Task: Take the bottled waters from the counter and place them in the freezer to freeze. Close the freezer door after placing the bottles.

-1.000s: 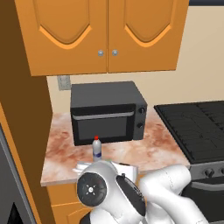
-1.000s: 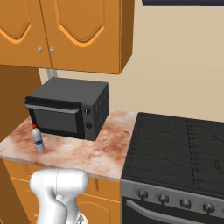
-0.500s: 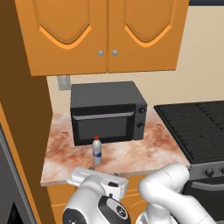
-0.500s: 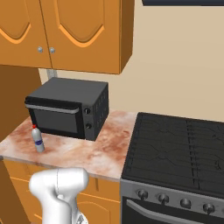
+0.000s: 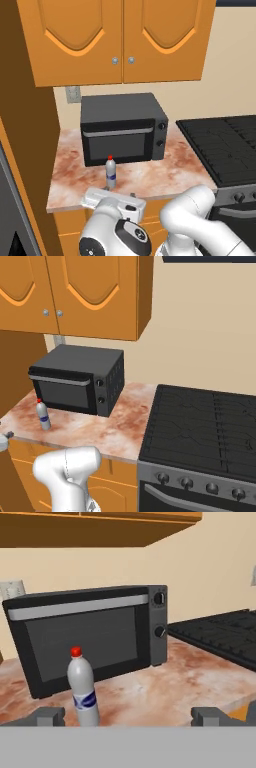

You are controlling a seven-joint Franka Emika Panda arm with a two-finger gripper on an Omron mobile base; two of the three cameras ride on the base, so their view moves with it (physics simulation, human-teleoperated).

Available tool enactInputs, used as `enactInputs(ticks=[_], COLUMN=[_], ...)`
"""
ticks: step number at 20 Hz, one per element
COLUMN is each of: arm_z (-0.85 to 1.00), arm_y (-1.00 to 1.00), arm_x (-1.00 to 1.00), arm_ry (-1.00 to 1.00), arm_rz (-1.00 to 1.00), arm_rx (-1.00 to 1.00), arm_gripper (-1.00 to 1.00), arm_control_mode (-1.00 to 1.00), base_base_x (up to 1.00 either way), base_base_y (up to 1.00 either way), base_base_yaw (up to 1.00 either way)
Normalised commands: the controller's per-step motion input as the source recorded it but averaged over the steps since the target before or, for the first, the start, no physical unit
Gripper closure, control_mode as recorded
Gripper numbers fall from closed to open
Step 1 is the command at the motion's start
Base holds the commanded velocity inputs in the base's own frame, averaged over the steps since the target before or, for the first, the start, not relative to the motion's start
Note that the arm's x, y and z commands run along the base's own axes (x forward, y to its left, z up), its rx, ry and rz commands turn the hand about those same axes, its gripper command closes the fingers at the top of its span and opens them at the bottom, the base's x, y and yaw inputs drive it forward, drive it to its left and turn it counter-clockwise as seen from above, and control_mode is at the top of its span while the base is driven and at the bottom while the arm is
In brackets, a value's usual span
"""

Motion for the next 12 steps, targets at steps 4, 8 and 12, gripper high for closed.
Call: enactInputs(ticks=[4, 8, 12], arm_z=[0.00, -0.07, -0.06], arm_y=[0.00, 0.00, 0.00], arm_x=[0.37, 0.23, 0.30], arm_ry=[0.00, 0.00, 0.00], arm_rz=[0.03, 0.04, 0.04], arm_rx=[0.00, 0.00, 0.00], arm_gripper=[-1.00, -1.00, -1.00], arm_control_mode=[-1.00, -1.00, -1.00], base_base_x=[0.00, 0.00, 0.00], base_base_y=[0.00, 0.00, 0.00], base_base_yaw=[0.00, 0.00, 0.00])
